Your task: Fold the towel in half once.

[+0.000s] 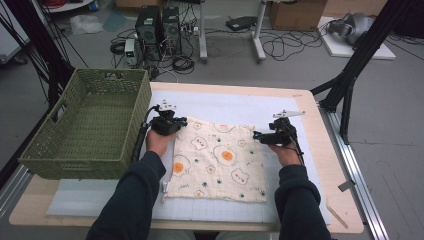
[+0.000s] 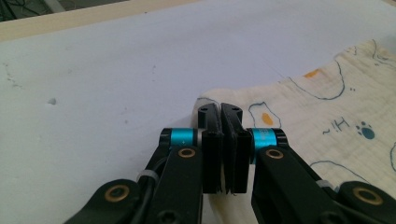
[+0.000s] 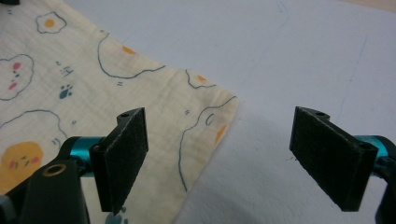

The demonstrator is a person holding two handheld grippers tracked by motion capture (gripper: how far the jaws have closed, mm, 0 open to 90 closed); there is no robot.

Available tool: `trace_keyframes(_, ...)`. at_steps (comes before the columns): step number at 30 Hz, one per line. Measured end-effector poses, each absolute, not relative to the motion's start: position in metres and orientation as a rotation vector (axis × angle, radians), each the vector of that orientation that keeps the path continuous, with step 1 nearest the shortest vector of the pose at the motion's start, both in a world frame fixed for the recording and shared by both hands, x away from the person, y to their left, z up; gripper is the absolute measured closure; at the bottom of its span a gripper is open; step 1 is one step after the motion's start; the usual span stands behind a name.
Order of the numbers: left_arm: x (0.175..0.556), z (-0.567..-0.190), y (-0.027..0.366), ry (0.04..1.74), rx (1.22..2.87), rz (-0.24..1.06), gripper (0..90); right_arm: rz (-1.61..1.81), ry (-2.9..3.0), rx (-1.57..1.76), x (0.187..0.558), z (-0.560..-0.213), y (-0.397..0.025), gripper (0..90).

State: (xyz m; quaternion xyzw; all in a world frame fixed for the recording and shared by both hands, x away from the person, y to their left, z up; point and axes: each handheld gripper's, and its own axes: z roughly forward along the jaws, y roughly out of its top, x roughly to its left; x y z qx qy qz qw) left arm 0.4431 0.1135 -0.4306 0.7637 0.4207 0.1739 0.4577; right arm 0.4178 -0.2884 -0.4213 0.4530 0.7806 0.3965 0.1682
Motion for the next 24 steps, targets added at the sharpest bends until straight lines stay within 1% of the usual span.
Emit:
trace_keyframes(12, 0.442, -0.428, 0.113, 1.040, 1.868, 0.435, 86.5, 1.057, 2.277, 1.281, 0.444, -0.434, -0.269, 42.9)
trace_keyframes(16, 0.442, -0.428, 0.113, 1.041, 1.875, 0.429, 86.5, 0.962, 2.284, 1.278, 0.453, -0.435, -0.258, 48.3)
trace_keyframes(20, 0.441, -0.428, 0.114, 1.048, 1.873, 0.428, 86.4, 0.932, 2.301, 1.299, 0.459, -0.439, -0.249, 55.1)
trace_keyframes(21, 0.441, -0.427, 0.114, 1.045, 1.877, 0.429, 86.5, 0.924, 2.303, 1.295, 0.459, -0.440, -0.248, 55.7)
trace_keyframes(23, 0.441, -0.427, 0.115, 1.040, 1.884, 0.435, 86.4, 0.930, 2.292, 1.307, 0.460, -0.440, -0.247, 60.5)
trace_keyframes(24, 0.441, -0.427, 0.115, 1.043, 1.880, 0.435, 86.5, 0.935, 2.291, 1.314, 0.460, -0.440, -0.248, 66.0)
